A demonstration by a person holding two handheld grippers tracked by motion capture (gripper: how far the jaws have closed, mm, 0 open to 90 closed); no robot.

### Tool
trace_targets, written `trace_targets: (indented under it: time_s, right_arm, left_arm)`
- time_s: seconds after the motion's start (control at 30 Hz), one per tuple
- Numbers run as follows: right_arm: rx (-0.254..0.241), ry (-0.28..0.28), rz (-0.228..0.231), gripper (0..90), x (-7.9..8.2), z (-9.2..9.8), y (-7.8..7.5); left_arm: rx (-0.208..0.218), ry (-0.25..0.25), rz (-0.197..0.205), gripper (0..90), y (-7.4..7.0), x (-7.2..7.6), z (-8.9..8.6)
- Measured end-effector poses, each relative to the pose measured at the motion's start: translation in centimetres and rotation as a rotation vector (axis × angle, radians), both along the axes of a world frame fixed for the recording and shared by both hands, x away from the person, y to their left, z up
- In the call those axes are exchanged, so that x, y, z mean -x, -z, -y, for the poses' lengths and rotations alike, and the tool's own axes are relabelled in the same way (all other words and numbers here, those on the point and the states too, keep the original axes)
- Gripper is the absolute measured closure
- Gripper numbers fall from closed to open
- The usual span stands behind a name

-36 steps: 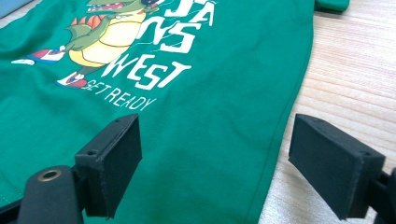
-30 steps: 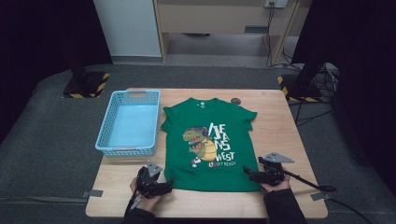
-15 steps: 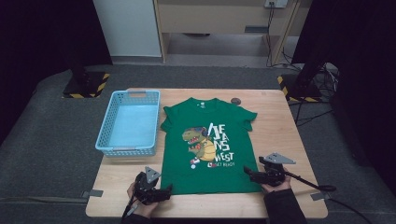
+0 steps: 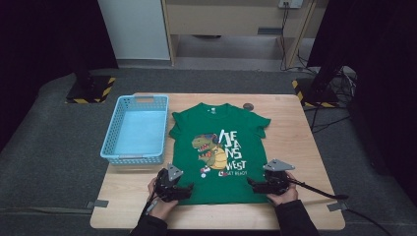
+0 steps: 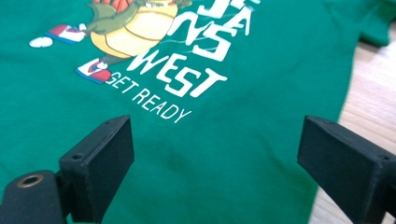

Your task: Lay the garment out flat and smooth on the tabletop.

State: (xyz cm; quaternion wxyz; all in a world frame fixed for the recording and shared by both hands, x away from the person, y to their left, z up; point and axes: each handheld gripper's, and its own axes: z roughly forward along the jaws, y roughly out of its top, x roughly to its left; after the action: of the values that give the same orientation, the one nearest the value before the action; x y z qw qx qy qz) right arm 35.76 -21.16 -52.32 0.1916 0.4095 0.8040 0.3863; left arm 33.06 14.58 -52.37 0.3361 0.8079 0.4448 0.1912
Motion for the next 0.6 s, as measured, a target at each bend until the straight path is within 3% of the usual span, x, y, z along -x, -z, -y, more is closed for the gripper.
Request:
trace_targets:
  time_s: [0.1, 0.23, 0.6]
  right_arm:
    - [0.010, 0.005, -0.035, 9.8, -0.5, -0.3, 0.4]
    - [0.036, 0.013, -0.075, 9.5, -1.2, -0.6, 1.1]
    - [0.050, -0.001, -0.077, 4.8, -2.4, -1.4, 1.5]
  left_arm:
    - [-0.023, 0.006, -0.026, 17.3, 0.5, -0.5, 0.3]
    - [-0.016, 0.017, -0.027, 15.8, 0.6, -0.8, 0.2]
    - [-0.024, 0.003, -0.023, 14.1, 0.6, -1.6, -0.1]
